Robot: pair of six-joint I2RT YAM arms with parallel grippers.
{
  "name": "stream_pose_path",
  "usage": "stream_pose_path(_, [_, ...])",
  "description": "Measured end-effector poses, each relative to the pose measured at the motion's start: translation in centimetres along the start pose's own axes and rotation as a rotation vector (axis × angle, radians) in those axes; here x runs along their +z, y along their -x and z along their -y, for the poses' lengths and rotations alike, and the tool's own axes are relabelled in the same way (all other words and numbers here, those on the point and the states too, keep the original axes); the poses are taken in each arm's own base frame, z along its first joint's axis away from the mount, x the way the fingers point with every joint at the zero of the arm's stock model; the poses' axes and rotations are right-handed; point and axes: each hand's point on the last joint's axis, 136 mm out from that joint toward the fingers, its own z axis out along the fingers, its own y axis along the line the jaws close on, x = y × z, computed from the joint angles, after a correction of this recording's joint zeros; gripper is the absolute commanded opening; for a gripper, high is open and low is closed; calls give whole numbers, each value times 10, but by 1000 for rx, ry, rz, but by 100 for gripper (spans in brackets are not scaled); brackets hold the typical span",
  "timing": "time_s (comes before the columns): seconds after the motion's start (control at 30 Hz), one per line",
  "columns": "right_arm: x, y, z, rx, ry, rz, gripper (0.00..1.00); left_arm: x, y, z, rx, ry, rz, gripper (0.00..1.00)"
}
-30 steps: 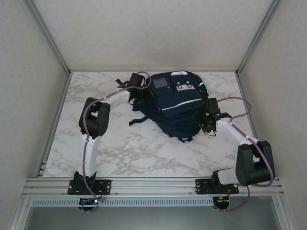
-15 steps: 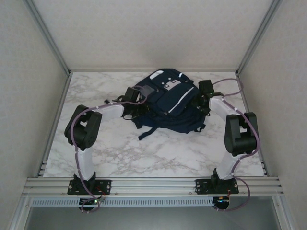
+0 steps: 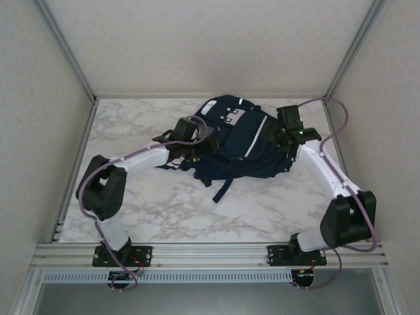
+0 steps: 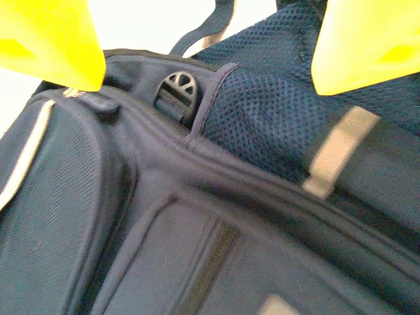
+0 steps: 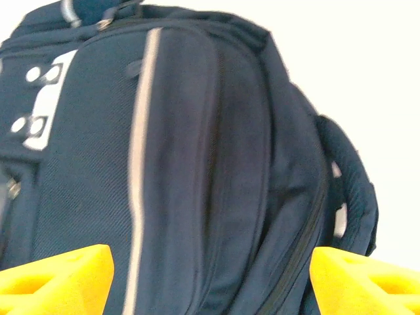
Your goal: Pack books, pencil case, and school supplies into a backpack
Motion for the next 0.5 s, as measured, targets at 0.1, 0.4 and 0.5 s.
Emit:
stream_pose_path(0.1, [-9,-25,-16,-24,52,-36,85,-9,20,-10,-22,22,59,86])
stream_pose_path(0.4, [13,-103,-64,-109,70,-190,86,30,27,-59,-125,120,55,86])
stream_pose_path(0.5, [28,-114,-75,-152,5,-208,87,34,25,-64,-142,126,55,86])
